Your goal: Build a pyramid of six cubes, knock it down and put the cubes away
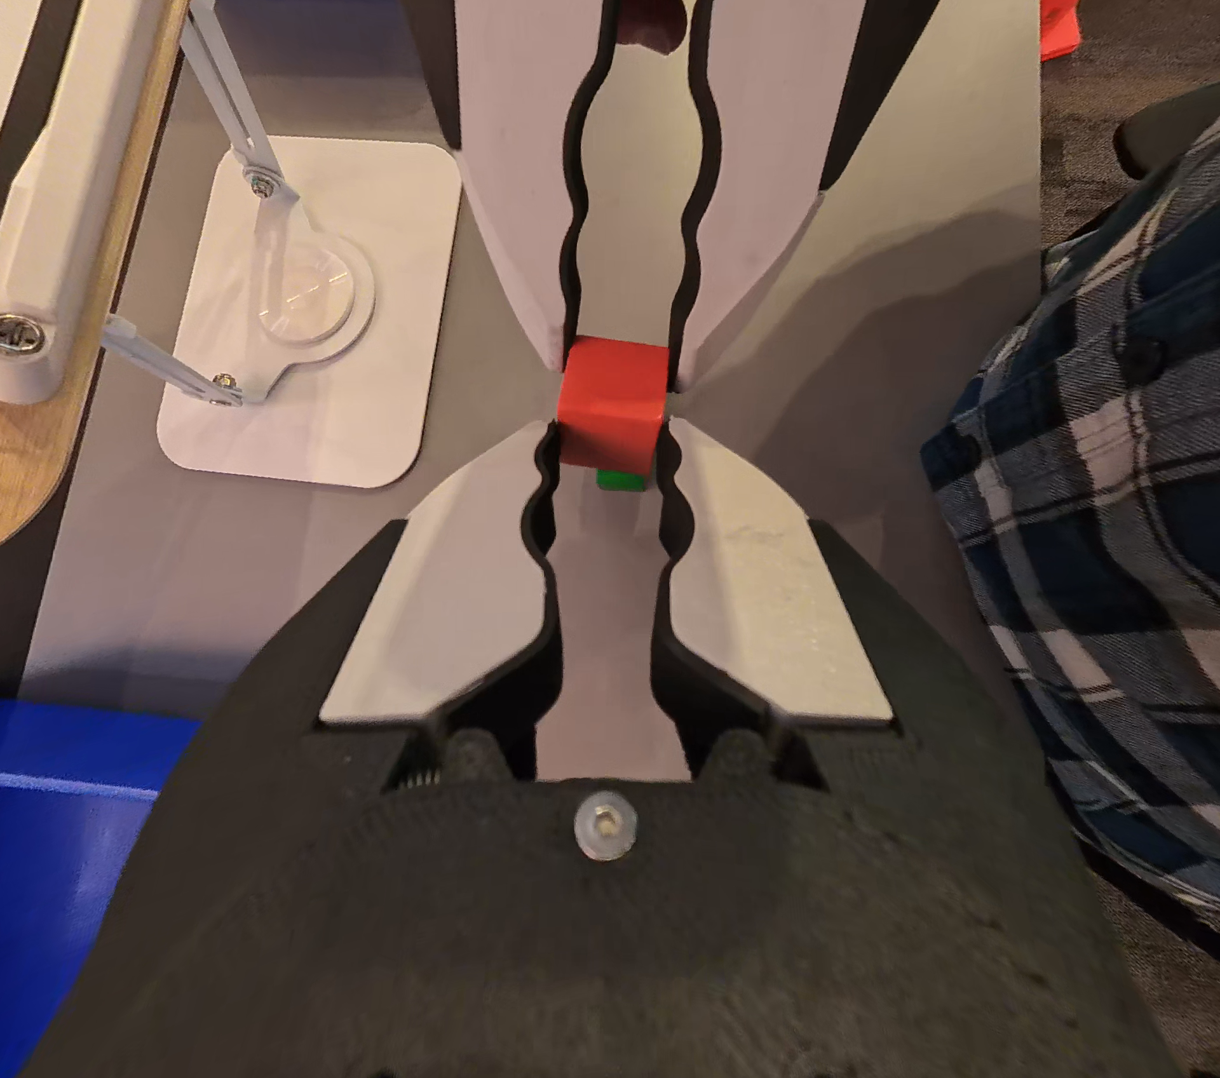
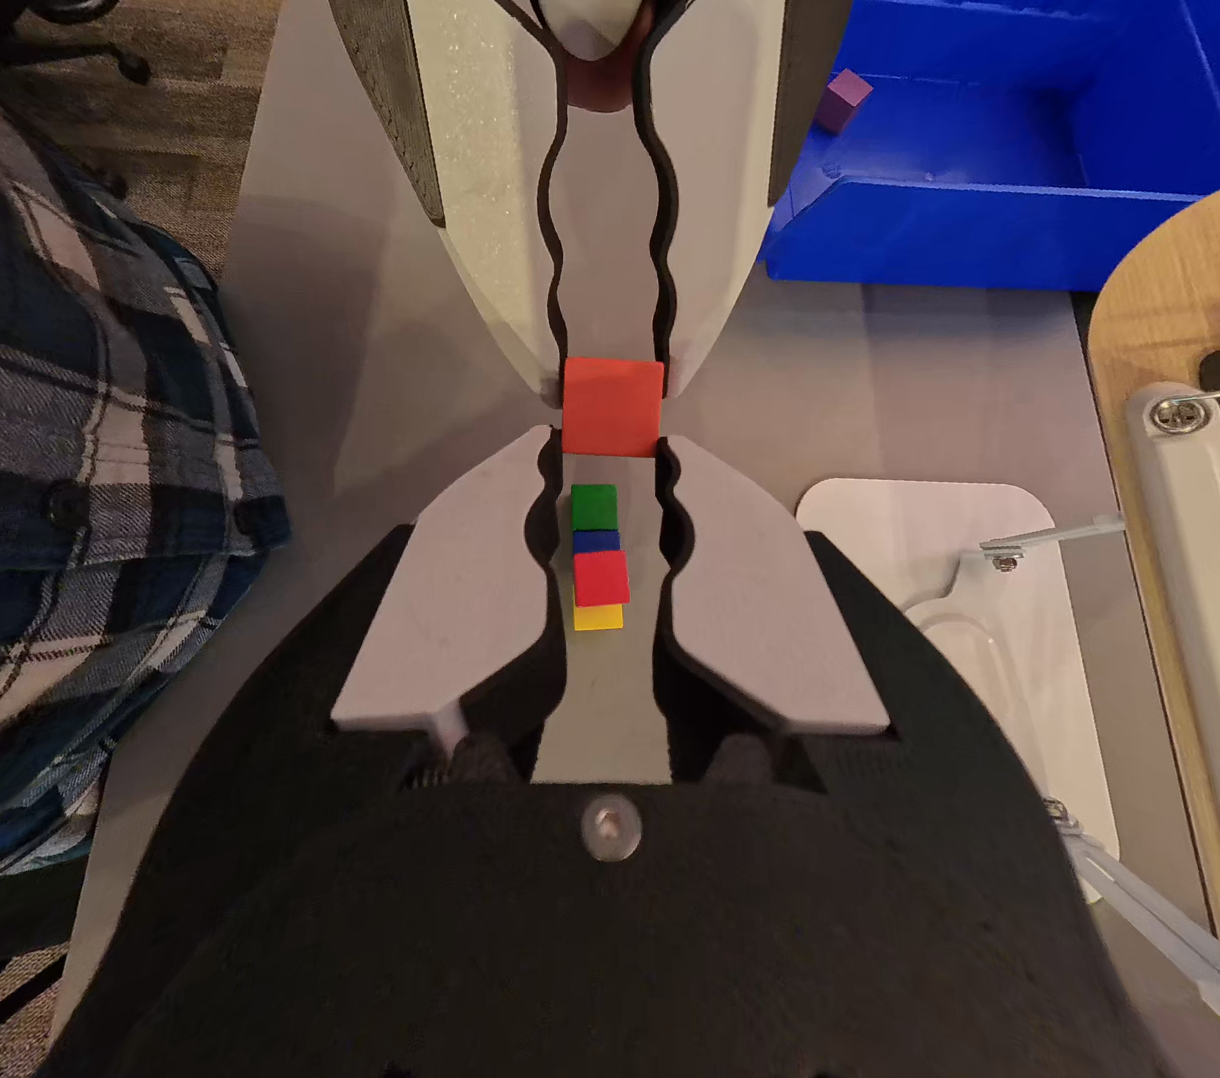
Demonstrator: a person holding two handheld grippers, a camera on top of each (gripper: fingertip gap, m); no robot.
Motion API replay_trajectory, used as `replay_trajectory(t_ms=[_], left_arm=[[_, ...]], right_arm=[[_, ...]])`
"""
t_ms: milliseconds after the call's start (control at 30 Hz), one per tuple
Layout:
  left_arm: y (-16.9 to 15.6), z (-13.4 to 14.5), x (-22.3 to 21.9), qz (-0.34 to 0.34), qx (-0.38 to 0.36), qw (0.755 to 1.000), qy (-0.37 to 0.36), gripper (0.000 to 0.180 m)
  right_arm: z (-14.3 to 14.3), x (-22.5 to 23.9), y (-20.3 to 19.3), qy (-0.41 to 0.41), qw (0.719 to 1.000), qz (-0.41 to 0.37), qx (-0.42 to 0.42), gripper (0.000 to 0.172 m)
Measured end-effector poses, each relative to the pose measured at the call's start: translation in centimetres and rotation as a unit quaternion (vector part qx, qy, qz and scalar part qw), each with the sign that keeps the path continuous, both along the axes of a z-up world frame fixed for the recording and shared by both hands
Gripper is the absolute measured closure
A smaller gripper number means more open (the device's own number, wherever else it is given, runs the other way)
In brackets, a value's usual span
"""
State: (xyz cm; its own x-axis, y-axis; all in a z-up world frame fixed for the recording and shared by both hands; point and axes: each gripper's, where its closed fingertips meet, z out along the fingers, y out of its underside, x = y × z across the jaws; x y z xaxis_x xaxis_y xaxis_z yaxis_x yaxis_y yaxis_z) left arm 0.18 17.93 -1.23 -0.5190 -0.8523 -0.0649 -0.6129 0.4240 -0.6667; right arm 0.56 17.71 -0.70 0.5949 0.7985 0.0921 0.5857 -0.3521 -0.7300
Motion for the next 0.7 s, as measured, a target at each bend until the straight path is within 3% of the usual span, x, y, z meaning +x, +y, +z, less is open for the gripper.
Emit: replay_trajectory(t_ms=[167, 467, 567, 700], left_arm=[[0.12, 0.02, 0.41, 0.003, 0.012, 1.0, -0.005, 0.154], [-0.47, 0.34, 0.65, -0.017, 0.021, 1.0, -0.002, 0.154], [-0.44, 0.21, 0.56, -0.019, 0.028, 0.999, 0.003, 0.154], [-0.08, -0.44, 0.44, -0.013, 0.045, 0.999, 0.015, 0.154]], right_arm=[[0.26, 0.07, 0.08, 0.012, 1.0, -0.001, 0.002, 0.134], [-0.47, -0.11, 0.05, -0.006, 1.0, 0.005, -0.008, 0.143], [-0.33, -0.12, 0.18, 0.002, 1.0, 0.0, -0.009, 0.133], [-0.28, -0.32, 0.14, -0.001, 1.0, 0.006, -0.013, 0.142]])
